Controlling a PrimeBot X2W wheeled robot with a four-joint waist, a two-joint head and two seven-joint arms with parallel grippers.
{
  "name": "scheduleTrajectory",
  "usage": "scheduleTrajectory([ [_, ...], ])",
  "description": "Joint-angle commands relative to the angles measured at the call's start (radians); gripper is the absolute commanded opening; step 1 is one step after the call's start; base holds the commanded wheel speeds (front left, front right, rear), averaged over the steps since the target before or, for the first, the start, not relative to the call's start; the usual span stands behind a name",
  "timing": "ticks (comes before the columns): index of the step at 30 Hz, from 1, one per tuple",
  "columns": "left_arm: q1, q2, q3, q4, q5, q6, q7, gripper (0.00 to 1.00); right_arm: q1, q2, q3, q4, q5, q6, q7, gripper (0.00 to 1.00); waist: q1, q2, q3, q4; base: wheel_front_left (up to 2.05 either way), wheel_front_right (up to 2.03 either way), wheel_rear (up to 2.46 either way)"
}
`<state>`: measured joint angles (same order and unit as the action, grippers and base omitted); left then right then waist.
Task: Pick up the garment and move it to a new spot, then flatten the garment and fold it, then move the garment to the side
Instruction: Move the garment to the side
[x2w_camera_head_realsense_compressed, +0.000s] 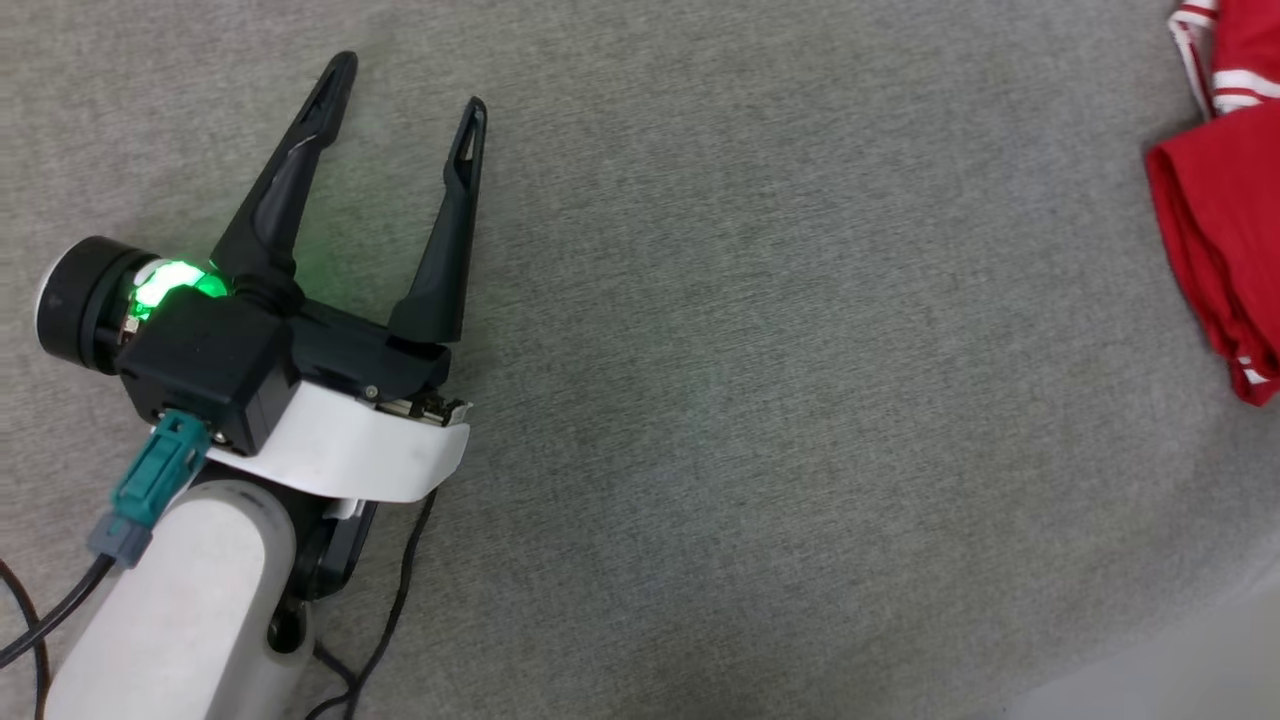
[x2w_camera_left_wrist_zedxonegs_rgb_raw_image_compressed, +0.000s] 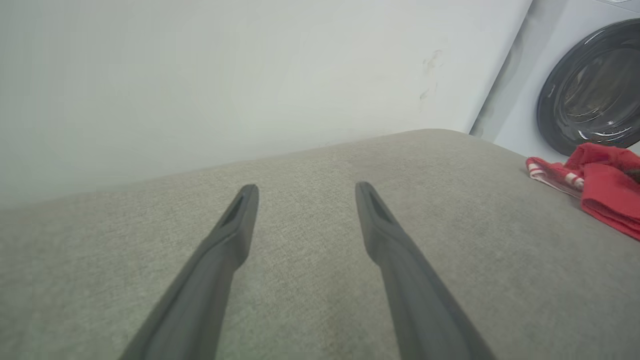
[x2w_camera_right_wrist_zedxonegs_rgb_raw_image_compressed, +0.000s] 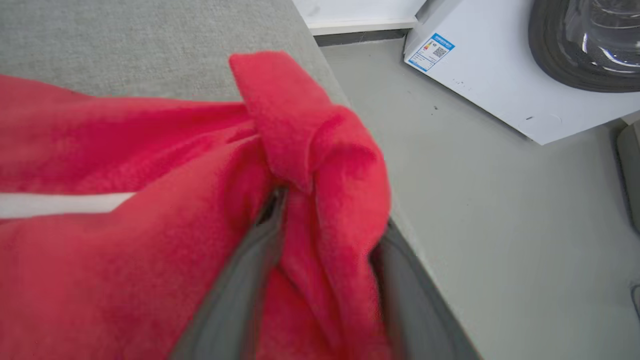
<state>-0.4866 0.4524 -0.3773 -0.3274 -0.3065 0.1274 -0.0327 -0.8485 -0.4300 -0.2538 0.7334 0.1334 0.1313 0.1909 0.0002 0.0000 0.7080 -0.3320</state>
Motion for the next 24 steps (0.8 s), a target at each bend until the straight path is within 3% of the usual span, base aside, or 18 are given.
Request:
scheduleTrajectory([
  [1,-0.008,-0.003,-0.001,0.004,-0.001,0.003,-0.007,1.00,-0.021,0.010,-0.023,0.028,-0.024,-0.001,-0.024,1.00,-0.0002,0.0000,-0.001,0.011,0.00,0.00,0.00],
  [6,0.024,-0.013,0.004,0.037,-0.018,0.012,-0.031,1.00,-0.029,0.005,-0.091,0.102,-0.111,-0.001,-0.100,1.00,-0.0002,0.0000,-0.054,0.021,0.00,0.00,0.00],
  [11,0.093,-0.030,0.023,0.096,-0.054,0.029,-0.086,1.00,0.015,-0.010,-0.075,0.136,-0.177,-0.001,-0.172,1.00,-0.0002,0.0000,-0.179,0.029,0.00,0.00,0.00],
  [18,0.207,-0.066,0.031,0.165,-0.104,0.055,-0.142,1.00,0.122,-0.009,0.041,0.123,-0.164,-0.001,-0.260,1.00,-0.0002,0.0000,-0.370,0.078,0.00,0.00,0.00],
  [24,0.298,-0.095,0.036,0.225,-0.144,0.073,-0.171,1.00,0.264,0.042,0.163,0.037,-0.096,-0.001,-0.309,1.00,-0.0002,0.0000,-0.499,0.146,0.00,0.00,0.00],
])
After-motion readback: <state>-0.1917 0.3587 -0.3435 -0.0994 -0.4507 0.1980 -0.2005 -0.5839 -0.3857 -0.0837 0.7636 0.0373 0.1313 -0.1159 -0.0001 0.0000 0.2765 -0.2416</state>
